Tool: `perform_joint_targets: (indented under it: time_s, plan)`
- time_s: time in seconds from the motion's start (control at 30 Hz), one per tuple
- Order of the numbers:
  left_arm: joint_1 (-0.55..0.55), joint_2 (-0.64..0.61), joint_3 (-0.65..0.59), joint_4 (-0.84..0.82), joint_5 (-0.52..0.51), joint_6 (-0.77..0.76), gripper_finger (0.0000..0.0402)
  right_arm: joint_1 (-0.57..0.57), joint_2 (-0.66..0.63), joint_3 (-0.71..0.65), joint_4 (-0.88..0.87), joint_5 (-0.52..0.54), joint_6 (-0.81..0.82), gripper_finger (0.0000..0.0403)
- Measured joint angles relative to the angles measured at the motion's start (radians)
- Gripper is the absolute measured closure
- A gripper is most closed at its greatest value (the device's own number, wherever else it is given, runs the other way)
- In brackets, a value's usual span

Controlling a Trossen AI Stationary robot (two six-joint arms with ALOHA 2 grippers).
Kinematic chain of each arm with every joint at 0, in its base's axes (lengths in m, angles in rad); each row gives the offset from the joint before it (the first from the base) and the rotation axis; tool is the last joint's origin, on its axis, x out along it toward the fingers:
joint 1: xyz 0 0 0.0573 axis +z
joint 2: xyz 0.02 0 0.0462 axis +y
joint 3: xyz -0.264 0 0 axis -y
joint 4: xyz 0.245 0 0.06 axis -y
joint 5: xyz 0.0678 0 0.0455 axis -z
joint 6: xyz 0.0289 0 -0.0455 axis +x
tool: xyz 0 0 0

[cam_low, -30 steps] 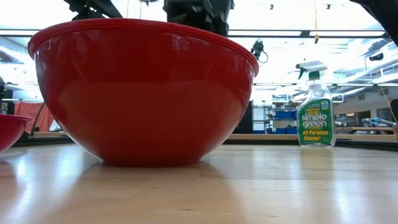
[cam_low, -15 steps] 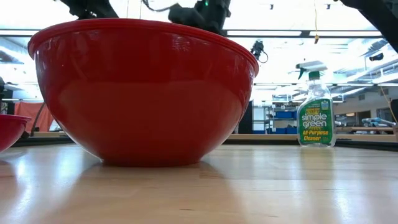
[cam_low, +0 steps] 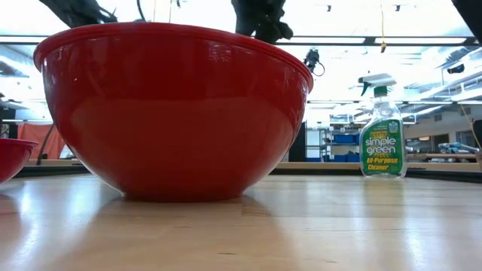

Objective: Nest bowls inside each other
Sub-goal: Stack the blue bowl on top of the green bowl

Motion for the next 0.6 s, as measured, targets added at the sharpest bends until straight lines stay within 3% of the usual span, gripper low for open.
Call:
perform_joint_targets:
  time_s: [0.23, 0.6]
  plan:
    - [0.051, 0.124, 0.002, 0.139, 0.066, 0.002, 0.0234, 0.037, -0.005, 0.000, -0.001, 0.011, -0.006, 0.0174]
    - [0.031, 0.222, 0.003, 0.187, 0.068, -0.038, 0.0235, 0.060, -0.005, 0.000, 0.003, 0.026, -0.026, 0.0174]
